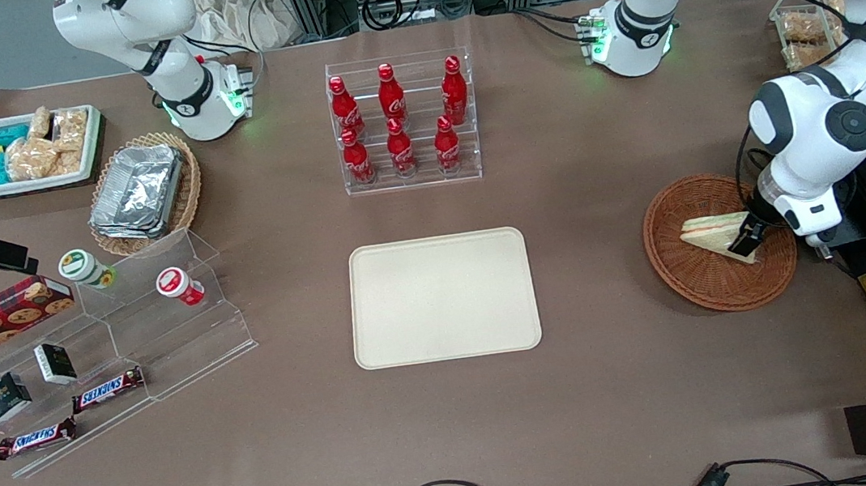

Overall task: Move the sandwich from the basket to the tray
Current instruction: 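Lower the open left gripper around the sandwich and close it, then lift the sandwich out of the basket with the left gripper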

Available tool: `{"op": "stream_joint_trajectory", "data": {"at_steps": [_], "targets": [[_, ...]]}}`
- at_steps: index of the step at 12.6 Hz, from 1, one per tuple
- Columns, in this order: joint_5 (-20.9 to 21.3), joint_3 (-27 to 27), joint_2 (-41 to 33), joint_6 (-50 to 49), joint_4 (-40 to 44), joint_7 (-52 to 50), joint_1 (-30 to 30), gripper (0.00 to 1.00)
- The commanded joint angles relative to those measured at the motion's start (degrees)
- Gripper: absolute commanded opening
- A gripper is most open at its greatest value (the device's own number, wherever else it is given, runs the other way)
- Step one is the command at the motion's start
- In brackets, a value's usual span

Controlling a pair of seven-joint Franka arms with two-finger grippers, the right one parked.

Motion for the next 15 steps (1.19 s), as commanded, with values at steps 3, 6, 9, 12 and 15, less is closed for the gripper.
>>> {"op": "stream_joint_trajectory", "data": {"at_steps": [3, 6, 9, 12, 15], "targets": [[0.05, -0.44, 0.20, 1.97, -1.04, -0.93, 0.08, 0.11], [0.14, -0.53, 0.11, 1.44, -1.13, -0.58, -0.18, 0.04], [0.31, -0.61, -2.51, -2.32, -0.78, 0.12, -0.27, 0.03], [0.75, -1.05, -9.71, -11.45, -0.16, 4.50, -0.62, 0.05], [0.75, -5.43, -13.69, -18.49, 3.07, 6.10, -0.62, 0.07]]}}
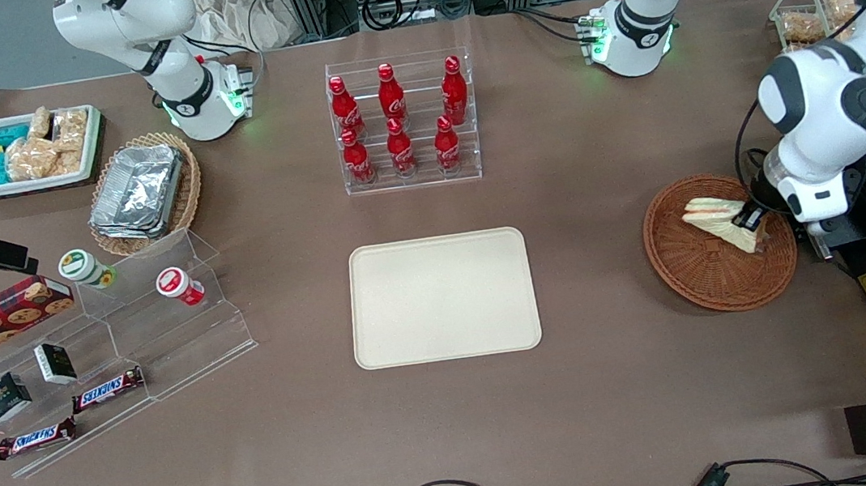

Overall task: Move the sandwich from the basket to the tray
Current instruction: 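Lift the sandwich out of the basket with the left gripper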

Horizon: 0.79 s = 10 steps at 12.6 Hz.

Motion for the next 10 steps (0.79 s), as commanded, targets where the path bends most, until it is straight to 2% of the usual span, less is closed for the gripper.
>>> {"op": "stream_joint_trajectory", "data": {"at_steps": [1, 3, 6, 10], "targets": [[0.69, -4.83, -3.13, -7.64, 4.02, 0.40, -0.23, 0.07], [1.04, -8.96, -3.83, -12.84, 8.43, 0.40, -0.23, 0.07], [2.71, -16.25, -5.94, -14.79, 9.76, 2.85, -0.23, 0.07], [2.72, -25.75, -5.07, -14.97, 13.27, 3.30, -0.14, 0.07]]}}
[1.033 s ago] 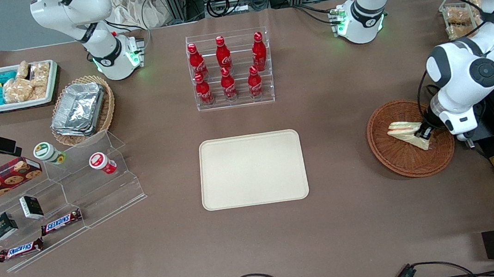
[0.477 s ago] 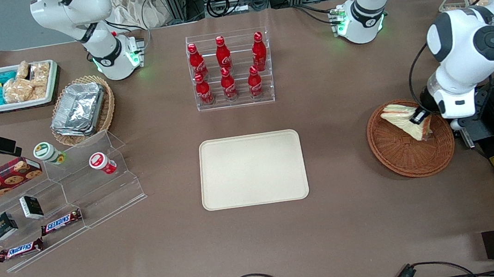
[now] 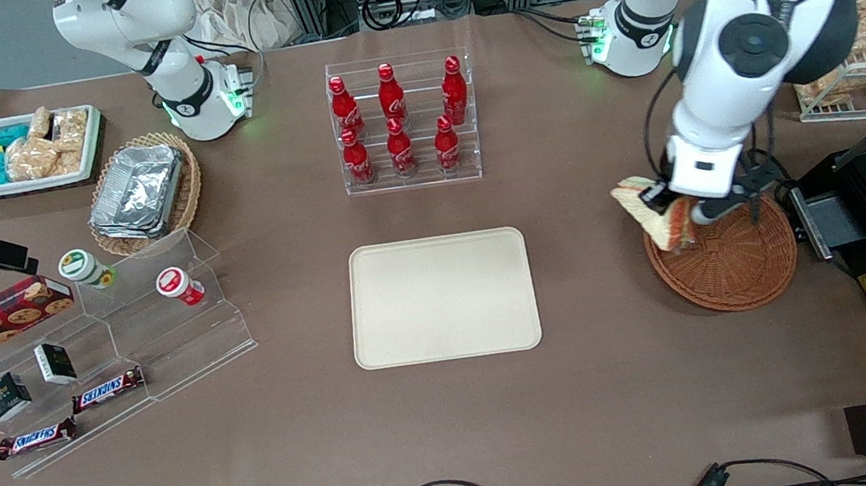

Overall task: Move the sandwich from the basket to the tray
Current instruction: 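Lift the sandwich out of the basket with the left gripper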

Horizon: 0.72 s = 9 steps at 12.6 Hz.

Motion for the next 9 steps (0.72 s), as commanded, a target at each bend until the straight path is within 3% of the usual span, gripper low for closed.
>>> {"op": "stream_joint_trajectory", "data": {"at_steps": [1, 4, 6, 9], "targets": [[0.75, -5.53, 0.55, -1.48, 3.05, 1.31, 0.46, 0.08], [1.53, -11.15, 4.50, -1.30, 7.43, 1.31, 0.46, 0.10], [5.21, -14.67, 8.71, -1.13, 9.81, 0.69, 0.46, 0.11], [7.33, -16.62, 15.65, -0.16, 13.76, 0.43, -1.37, 0.10]]}}
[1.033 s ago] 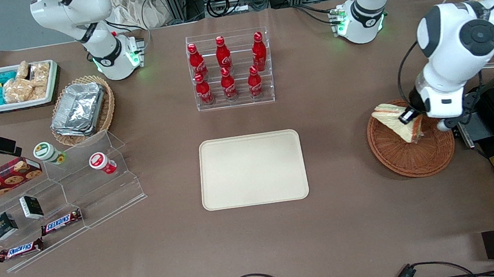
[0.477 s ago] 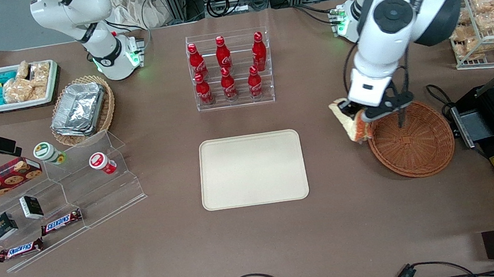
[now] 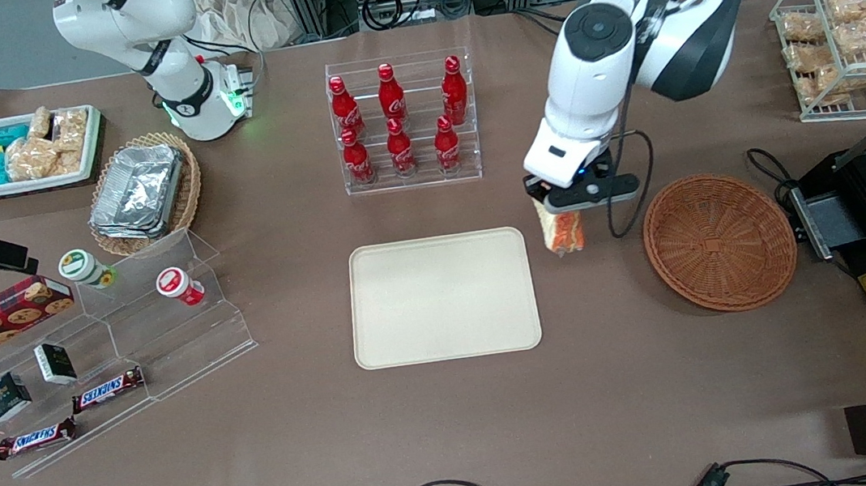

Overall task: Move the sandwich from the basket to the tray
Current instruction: 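Lift the sandwich out of the basket with the left gripper, then carry the sandwich over the cream tray with the left gripper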

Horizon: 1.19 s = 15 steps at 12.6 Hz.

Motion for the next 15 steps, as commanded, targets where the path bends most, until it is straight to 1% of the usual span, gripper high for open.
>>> {"op": "stream_joint_trajectory", "data": {"at_steps": [1, 2, 3, 5, 7, 10, 12, 13, 15], "targets": [[3.45, -0.99, 8.56, 0.32, 6.78, -0.75, -2.40, 0.10], [4.94, -0.99, 11.64, 1.37, 8.45, -1.80, -3.37, 0.10], [7.39, -0.99, 14.19, 1.90, 9.86, -3.46, -5.04, 0.10], [14.24, -0.99, 19.46, 2.69, 11.71, -7.68, -7.15, 0.10], [19.08, -0.90, 23.86, 4.62, 12.07, -10.24, -8.30, 0.10], [22.52, -0.90, 28.62, 7.52, 12.07, -10.33, -8.57, 0.10], [24.63, -0.90, 30.38, 7.88, 12.07, -10.33, -8.74, 0.11], [25.43, -0.73, 31.43, 8.41, 12.07, -10.33, -9.27, 0.11], [25.70, -0.55, 31.97, 9.46, 11.98, -10.59, -9.36, 0.11]]}}
